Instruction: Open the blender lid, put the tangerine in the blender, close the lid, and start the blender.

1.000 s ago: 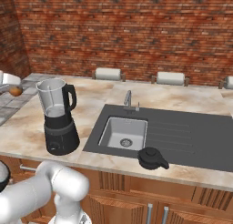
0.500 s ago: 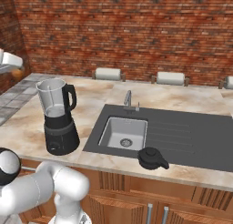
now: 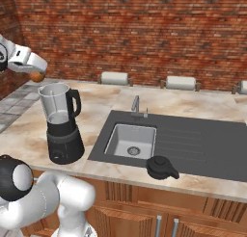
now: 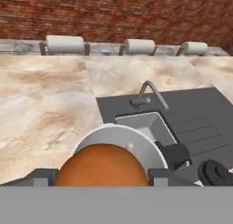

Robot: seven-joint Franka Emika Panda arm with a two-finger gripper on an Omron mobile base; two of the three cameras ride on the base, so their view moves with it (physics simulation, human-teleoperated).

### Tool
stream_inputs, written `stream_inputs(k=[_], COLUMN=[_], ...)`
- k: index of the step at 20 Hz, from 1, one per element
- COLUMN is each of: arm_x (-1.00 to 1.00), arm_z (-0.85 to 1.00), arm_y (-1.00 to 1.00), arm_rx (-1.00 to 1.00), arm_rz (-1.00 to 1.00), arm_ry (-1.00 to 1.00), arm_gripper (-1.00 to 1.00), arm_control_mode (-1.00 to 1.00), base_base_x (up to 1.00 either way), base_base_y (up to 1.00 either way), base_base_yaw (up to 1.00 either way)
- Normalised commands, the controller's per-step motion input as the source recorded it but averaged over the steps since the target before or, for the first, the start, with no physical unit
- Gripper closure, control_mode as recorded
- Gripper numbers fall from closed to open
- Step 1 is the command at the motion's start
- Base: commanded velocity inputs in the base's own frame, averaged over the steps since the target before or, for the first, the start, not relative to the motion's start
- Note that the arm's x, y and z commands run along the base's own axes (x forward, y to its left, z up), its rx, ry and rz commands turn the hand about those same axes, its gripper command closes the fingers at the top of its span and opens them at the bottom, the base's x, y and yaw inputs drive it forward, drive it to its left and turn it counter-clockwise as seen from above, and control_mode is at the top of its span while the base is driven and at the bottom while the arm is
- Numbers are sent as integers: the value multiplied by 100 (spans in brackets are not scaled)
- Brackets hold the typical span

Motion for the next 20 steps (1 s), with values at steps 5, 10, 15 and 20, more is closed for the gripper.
stream_inputs(k=[5, 10, 15, 20], arm_x=[4, 25, 30, 33], arm_z=[-25, -47, -43, -25], arm_y=[-43, 0, 0, -1], arm_rx=[14, 9, 8, 9], arm_rz=[0, 0, 0, 0], arm_ry=[11, 17, 16, 13], arm_gripper=[100, 100, 100, 100], arm_control_mode=[-100, -100, -100, -100], base_base_x=[0, 0, 0, 0], base_base_y=[0, 0, 0, 0], base_base_yaw=[0, 0, 0, 0])
